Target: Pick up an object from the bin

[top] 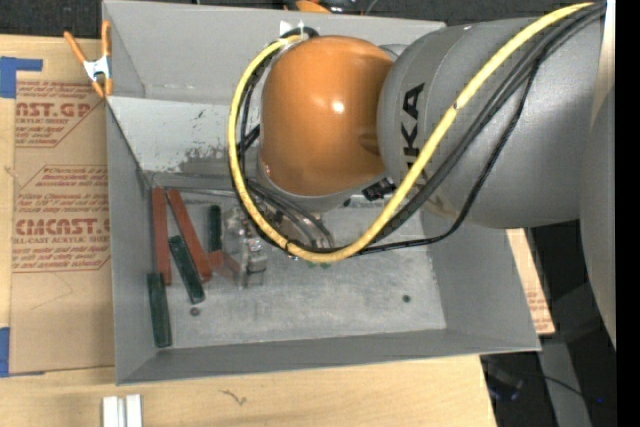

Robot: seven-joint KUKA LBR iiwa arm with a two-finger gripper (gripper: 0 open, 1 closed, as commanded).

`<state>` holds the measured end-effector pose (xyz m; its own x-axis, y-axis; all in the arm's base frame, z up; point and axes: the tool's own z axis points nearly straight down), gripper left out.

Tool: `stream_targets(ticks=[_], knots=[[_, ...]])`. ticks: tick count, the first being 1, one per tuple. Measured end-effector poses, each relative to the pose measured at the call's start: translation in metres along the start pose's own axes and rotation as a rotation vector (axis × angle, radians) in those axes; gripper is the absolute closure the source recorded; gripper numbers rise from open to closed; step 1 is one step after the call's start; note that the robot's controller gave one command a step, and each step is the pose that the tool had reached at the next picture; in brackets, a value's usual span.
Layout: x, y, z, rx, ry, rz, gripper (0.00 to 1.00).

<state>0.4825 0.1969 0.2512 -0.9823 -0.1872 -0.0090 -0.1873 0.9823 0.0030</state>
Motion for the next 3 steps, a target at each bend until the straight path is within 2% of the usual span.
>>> stream_targets(ticks=[1,2,3], knots=[[-0.046,-0.008,0.084,0.001,0.011,-0.257,1.0],[-0.04,0.013,0.082,0.0,0.009,-0.148,1.0],[-0.042,0.033,0.012,-0.001,-0.001,-0.105,1.0]])
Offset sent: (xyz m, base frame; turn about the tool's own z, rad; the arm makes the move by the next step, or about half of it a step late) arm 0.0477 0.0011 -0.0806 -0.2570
